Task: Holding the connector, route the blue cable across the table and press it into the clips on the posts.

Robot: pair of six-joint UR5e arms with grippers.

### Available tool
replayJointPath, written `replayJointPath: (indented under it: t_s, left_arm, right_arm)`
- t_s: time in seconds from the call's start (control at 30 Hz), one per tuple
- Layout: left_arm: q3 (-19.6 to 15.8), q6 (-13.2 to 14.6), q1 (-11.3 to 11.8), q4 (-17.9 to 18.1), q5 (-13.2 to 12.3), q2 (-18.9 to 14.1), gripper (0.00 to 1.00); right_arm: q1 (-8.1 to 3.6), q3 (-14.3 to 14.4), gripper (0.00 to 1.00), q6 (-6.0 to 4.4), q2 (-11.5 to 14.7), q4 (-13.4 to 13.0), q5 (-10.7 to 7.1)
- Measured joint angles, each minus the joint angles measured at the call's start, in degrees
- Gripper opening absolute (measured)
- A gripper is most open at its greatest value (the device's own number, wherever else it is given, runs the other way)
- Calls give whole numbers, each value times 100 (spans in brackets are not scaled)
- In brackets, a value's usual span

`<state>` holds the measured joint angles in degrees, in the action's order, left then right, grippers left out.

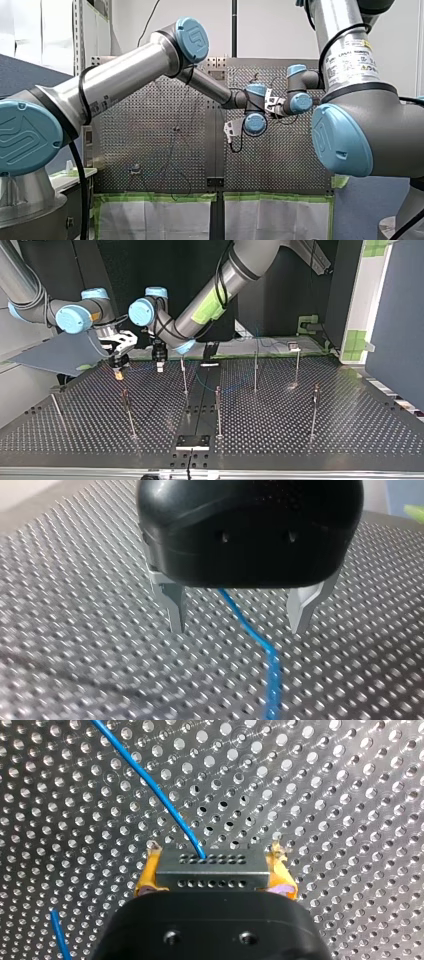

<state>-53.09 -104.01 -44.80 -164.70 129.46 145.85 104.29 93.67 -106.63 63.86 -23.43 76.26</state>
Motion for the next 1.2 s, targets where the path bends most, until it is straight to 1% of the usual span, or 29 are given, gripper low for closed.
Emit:
replayJointPath:
  t_s: [0.13, 0.37, 0.4, 0.43, 0.47, 0.5, 0.53, 0.57, 0.6, 0.63, 0.67, 0.9, 1.07, 1.2]
  left_arm:
    - [52, -20, 43, -55, -35, 98, 100]
    - [73, -23, 12, -149, -52, 119, 100]
    - [76, -16, 5, -149, -54, 119, 93]
    - [80, -8, -1, -147, -56, 118, 93]
    - [85, 0, -6, -143, -55, 116, 69]
    - [95, 8, -12, -136, -52, 116, 60]
    - [104, 12, -15, -131, -50, 116, 60]
    - [114, 15, -17, -126, -47, 115, 32]
    - [134, 15, -18, -120, -42, 115, 10]
    - [154, 15, -18, -118, -39, 115, 10]
    - [178, 15, -17, -120, -36, 115, 0]
    - [367, 23, -26, -213, 14, 112, 0]
    - [476, 3, -52, -409, 200, 90, 0]
    - [504, -25, -72, -581, 391, 46, 0]
  right_arm:
    - [-15, 0, 0, 0, 1, -3, 0]
    - [-40, 0, 0, 0, 3, -7, 3]
    - [-40, 0, 0, 0, 3, -9, 3]
    - [-42, 0, 0, 0, 4, -10, 3]
    - [-46, 0, 0, 0, 4, -11, 4]
    - [-48, -1, 0, 0, 5, -11, 4]
    - [-50, -1, 0, 0, 5, -11, 3]
    - [-54, -1, 0, 0, 7, -11, 1]
    - [-59, -1, 0, 0, 9, -11, -2]
    - [-64, -2, 0, 0, 11, -11, -5]
    - [-69, -2, 0, 0, 13, -9, -8]
    - [-78, -54, 0, 7, 49, 21, -26]
    - [-81, -88, 0, -23, 206, 40, -54]
    - [-92, -111, 0, -85, 380, 82, -181]
